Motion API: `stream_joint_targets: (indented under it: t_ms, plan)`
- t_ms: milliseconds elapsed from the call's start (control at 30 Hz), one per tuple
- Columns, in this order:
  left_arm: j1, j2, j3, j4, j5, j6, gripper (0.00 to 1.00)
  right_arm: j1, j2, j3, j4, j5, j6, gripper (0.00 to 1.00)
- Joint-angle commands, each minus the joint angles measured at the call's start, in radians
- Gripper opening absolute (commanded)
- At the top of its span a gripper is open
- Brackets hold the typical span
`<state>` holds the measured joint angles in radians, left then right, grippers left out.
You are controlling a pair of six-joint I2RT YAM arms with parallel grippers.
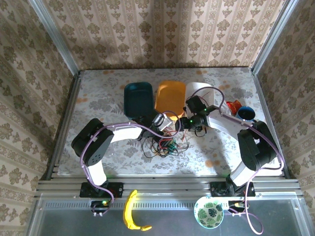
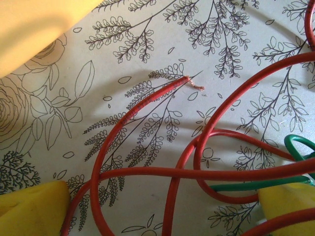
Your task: Untangle the cables
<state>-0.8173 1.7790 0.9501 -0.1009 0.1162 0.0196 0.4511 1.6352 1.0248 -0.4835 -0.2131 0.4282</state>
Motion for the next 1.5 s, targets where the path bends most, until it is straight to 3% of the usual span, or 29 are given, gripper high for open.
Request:
stream_joint_targets:
  t_ms: [0,133,200,367,400,600,900,1133,1467]
  plan:
    - [0.003,0.022,-0.011,-0.04,0.03,-0.003,1.0,0.008,0.021,0.037,-0.047,0.04,0.025,0.64]
    - [-0.002,0.032,-0.003,-0.043,0.028,0.0,1.0,0.011,0.015,0.036,-0.079,0.028,0.035,0.57]
    - [-0.003,0.037,-0.001,-0.046,0.028,0.003,1.0,0.011,0.009,0.033,-0.076,0.015,0.036,0.48]
    - [-0.008,0.042,-0.001,-0.052,0.028,0.003,1.0,0.011,0.009,0.037,-0.078,-0.003,0.039,0.04]
    - [-0.008,0.04,-0.002,-0.052,0.03,0.003,1.0,0.011,0.005,0.038,-0.079,-0.002,0.039,0.0]
    - [-0.009,0.039,-0.003,-0.074,0.026,0.01,1.0,0.01,-0.117,0.041,-0.058,0.037,0.045,0.0]
    - [-0.007,0.049,0.001,-0.086,0.019,0.027,1.0,-0.071,-0.318,0.265,-0.133,0.302,-0.028,0.0]
    - [-0.006,0.066,-0.001,-0.057,0.016,0.013,1.0,-0.205,-0.39,0.449,-0.081,0.301,-0.073,0.0]
    - [-0.006,0.084,-0.004,-0.04,0.011,0.009,1.0,-0.27,-0.373,0.698,0.033,0.366,-0.197,0.0]
